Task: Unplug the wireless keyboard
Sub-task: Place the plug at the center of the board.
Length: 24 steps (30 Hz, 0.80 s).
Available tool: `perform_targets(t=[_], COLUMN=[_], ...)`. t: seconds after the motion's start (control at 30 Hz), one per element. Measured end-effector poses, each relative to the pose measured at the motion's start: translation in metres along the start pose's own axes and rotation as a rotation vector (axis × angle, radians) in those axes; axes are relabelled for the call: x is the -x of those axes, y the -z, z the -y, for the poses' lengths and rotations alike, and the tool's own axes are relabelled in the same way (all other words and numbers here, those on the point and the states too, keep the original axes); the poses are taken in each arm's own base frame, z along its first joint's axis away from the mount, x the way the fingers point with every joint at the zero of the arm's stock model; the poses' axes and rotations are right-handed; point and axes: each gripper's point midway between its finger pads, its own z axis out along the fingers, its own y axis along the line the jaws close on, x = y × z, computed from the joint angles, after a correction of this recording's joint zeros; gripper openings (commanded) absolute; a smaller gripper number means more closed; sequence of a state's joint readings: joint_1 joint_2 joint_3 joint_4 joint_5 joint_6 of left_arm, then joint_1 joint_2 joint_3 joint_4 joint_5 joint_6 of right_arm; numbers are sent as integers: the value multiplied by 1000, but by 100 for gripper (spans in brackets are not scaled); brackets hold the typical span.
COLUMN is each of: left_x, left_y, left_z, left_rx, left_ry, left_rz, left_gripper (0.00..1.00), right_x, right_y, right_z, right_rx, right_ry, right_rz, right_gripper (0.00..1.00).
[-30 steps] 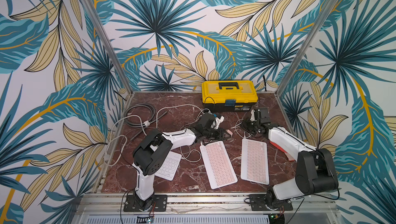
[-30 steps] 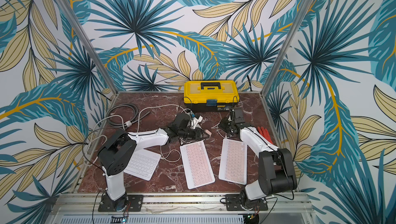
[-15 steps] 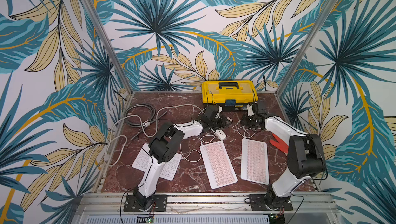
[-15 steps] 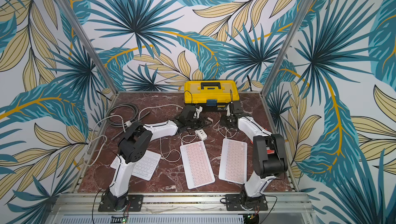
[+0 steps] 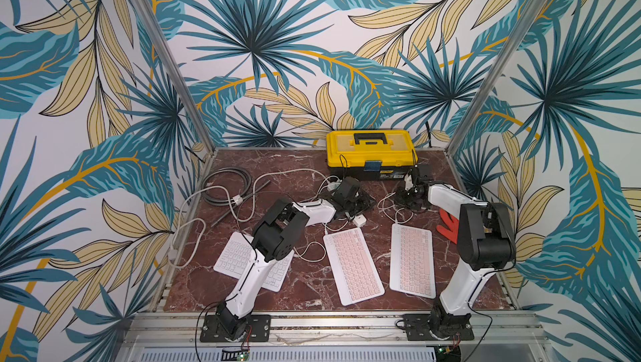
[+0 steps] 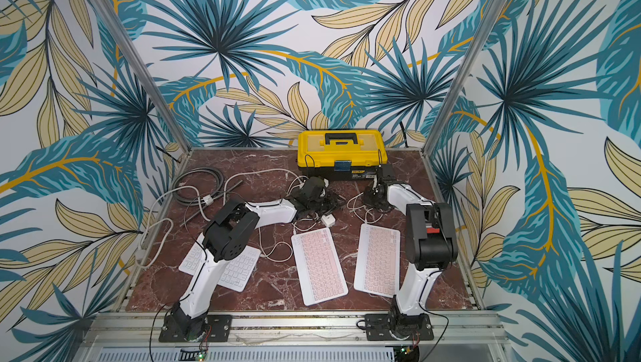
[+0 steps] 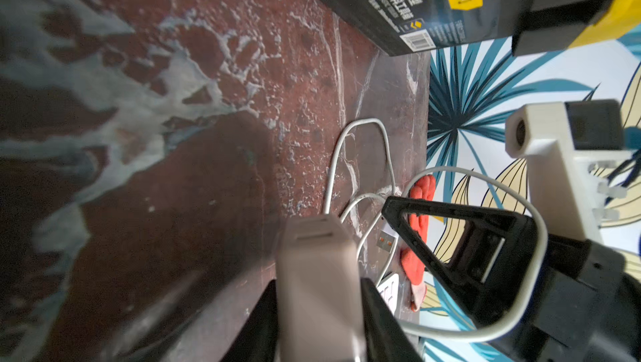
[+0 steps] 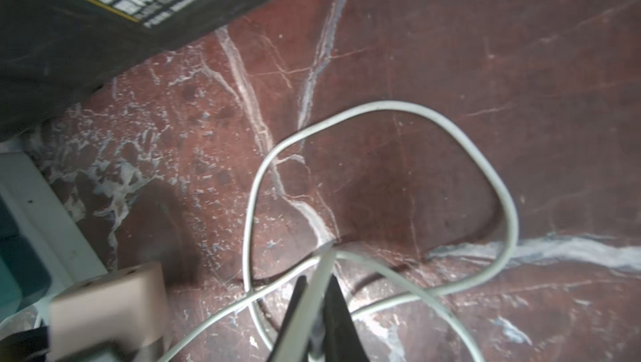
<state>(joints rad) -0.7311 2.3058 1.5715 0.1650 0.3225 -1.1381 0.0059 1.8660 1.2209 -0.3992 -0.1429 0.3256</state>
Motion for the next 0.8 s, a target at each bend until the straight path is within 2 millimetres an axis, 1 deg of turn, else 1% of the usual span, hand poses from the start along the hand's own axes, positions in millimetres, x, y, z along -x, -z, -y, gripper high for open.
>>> perform_targets(t=[0.1,0.17,0.2,0.23,0.33,0.47,0.57,0.67,0.73,0.8], left_x=[0,1,1,2,4,6,7,9,10,10], left_y=[0,0,0,1,2,5,12,23,32,43], left_z=[2,4,5,8,9,9,13,24,34,43], left_rx=[-4,-9,-13,-19,-18,-6,1,-11,-29,-44], left_ry=[7,8,7,6,5,3,-12,-28,-46,-64], left_rz=[3,5,6,9,16,28,40,48,54,58], left_gripper=[60,65,70,70,72,72,72,70,68,65], right_x=[-5,-9,-11,-12,-12,-8,-10,-20,-31,-48], right_y=[0,1,2,3,11,34,52,63,66,66], right_z=[4,6,7,7,7,6,6,7,10,15], right_rx=[-12,-19,-21,-23,-31,-41,-43,-45,-50,-57], right_ry=[-18,-23,-25,-24,-24,-11,3,15,15,9], right_rz=[-23,-39,-46,-51,-49,-12,7,-7,-28,-64], right_gripper=[33,37,38,39,39,39,36,32,28,26])
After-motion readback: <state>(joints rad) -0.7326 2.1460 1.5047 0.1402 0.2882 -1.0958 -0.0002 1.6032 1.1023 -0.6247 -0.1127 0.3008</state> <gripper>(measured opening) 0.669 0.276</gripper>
